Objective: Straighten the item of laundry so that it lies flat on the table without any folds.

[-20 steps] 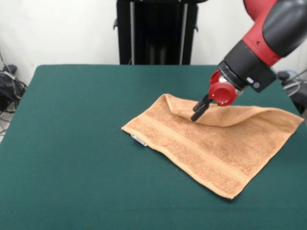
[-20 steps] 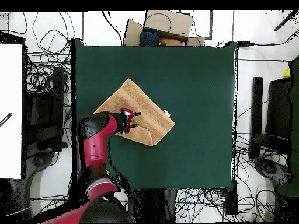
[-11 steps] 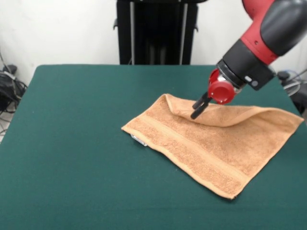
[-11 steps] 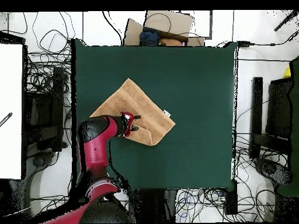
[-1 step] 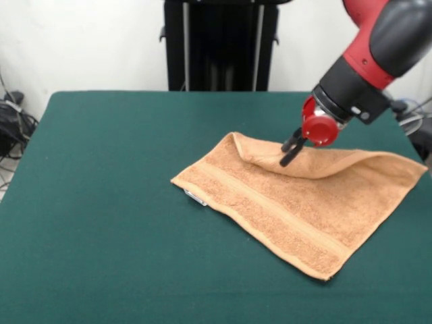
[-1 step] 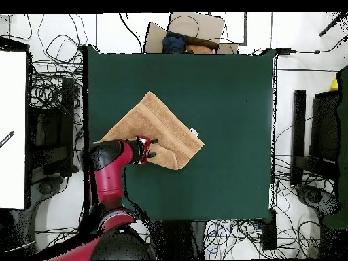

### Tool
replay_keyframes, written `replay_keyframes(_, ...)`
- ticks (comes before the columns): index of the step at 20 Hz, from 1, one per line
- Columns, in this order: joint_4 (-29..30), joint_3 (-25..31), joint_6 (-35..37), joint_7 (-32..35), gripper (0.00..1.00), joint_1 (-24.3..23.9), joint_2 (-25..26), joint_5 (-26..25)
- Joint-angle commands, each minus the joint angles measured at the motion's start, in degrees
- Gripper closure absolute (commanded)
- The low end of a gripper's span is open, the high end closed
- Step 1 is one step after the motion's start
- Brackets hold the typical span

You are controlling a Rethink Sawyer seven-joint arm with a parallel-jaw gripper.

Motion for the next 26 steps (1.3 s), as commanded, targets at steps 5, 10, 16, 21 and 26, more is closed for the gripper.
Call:
replay_keyframes(5, 2.7, 7.4, 4.2, -8.0, 0.0, -0.9, 1.0, 4.1)
replay_keyframes(10, 4.4, 7.9, 4.9, -7.4, 0.0, -0.9, 0.3, 4.7)
replay_keyframes(16, 5.6, 5.6, 4.0, -3.8, 0.0, 1.3, 1.8, 1.7)
replay_keyframes(21, 6.7, -3.3, -2.4, -3.8, 0.0, 6.5, 2.1, -9.8)
replay_keyframes(26, 6.3, -3.4, -3.7, -10.1, 0.0, 7.5, -0.9, -4.4)
